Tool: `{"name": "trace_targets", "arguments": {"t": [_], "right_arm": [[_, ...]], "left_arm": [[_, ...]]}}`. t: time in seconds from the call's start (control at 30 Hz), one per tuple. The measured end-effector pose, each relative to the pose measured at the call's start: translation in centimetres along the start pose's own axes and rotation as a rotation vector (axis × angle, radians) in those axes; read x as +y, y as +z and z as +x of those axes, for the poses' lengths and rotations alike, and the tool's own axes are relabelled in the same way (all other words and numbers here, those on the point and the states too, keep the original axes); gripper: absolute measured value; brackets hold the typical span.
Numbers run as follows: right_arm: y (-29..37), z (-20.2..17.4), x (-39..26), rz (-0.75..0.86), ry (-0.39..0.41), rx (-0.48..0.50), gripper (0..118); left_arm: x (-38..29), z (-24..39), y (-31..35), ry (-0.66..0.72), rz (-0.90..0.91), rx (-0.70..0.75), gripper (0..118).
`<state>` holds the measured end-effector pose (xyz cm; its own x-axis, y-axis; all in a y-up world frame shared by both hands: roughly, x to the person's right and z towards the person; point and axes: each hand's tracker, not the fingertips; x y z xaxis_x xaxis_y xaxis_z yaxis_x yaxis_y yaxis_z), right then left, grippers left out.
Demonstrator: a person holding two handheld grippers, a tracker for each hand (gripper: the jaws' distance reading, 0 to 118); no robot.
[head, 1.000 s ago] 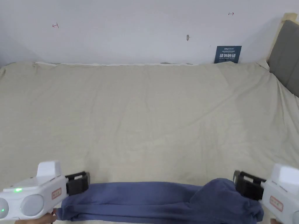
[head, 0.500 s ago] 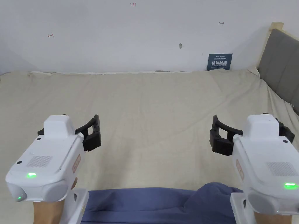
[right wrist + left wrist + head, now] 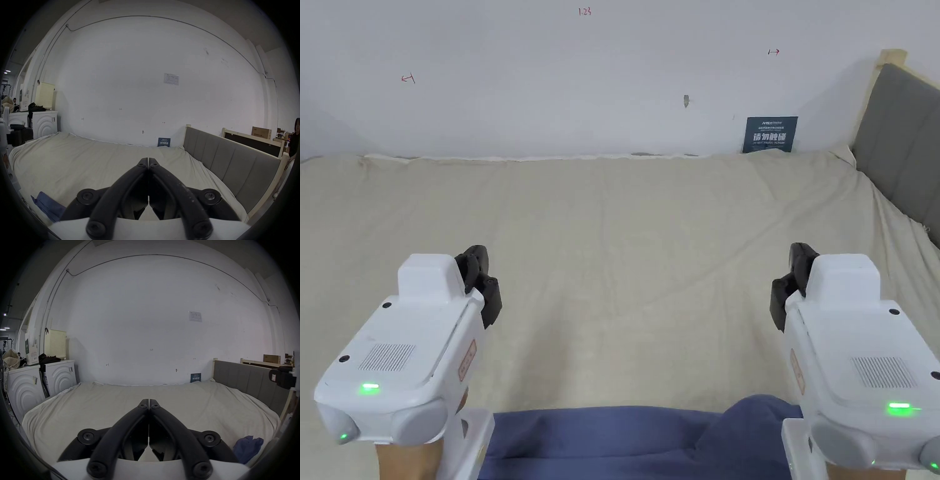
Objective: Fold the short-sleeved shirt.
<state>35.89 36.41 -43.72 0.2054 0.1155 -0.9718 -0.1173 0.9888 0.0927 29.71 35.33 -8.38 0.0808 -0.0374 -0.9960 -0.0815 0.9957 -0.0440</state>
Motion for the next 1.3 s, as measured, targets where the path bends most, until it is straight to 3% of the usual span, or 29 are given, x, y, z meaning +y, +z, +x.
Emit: {"name": "trace_targets", "arguments": {"t": [0.13, 0.4, 0.67, 0.73, 0.77, 0.83, 0.9, 1.03, 1.17, 1.27, 1.3], "right_arm": [[-0.2, -0.1, 0.1, -0.002, 0.0, 0.003, 1], [-0.9, -0.9, -0.2, -0.031, 0.006, 0.016, 1], [-2.2, -3.0, -1.6, -0.09, 0.049, 0.059, 1], [-2.7, -3.6, -2.2, -0.119, 0.057, 0.075, 1], [-3.0, -3.9, -2.5, -0.13, 0.057, 0.074, 1], [-3.4, -4.3, -3.0, -0.152, 0.051, 0.083, 1], [-3.9, -4.9, -3.4, -0.173, 0.051, 0.089, 1], [-4.8, -5.7, -3.8, -0.202, 0.068, 0.114, 1], [-5.5, -6.1, -4.1, -0.22, 0.068, 0.137, 1], [-5.8, -6.0, -4.2, -0.227, 0.068, 0.141, 1], [-5.8, -6.0, -4.2, -0.231, 0.064, 0.142, 1]], "left_arm": [[-0.4, -2.0, -0.8, 0.093, -0.079, -0.045, 0], [-6.4, -12.6, -3.3, 0.654, -0.423, -0.281, 0], [-14.5, -19.6, -2.5, 0.725, -0.736, -0.206, 3], [-16.0, -20.3, -2.5, 0.722, -0.798, -0.208, 16], [-16.7, -20.4, -2.5, 0.723, -0.823, -0.211, 28], [-17.9, -20.4, -2.8, 0.731, -0.861, -0.241, 74], [-18.9, -20.3, -3.3, 0.726, -0.881, -0.247, 97], [-21.3, -20.0, -4.7, 0.723, -0.892, -0.233, 96], [-21.7, -18.4, -4.9, 0.683, -0.903, -0.219, 86], [-21.2, -17.9, -5.0, 0.641, -0.914, -0.209, 38], [-21.3, -17.5, -5.1, 0.61, -0.918, -0.199, 30]]}}
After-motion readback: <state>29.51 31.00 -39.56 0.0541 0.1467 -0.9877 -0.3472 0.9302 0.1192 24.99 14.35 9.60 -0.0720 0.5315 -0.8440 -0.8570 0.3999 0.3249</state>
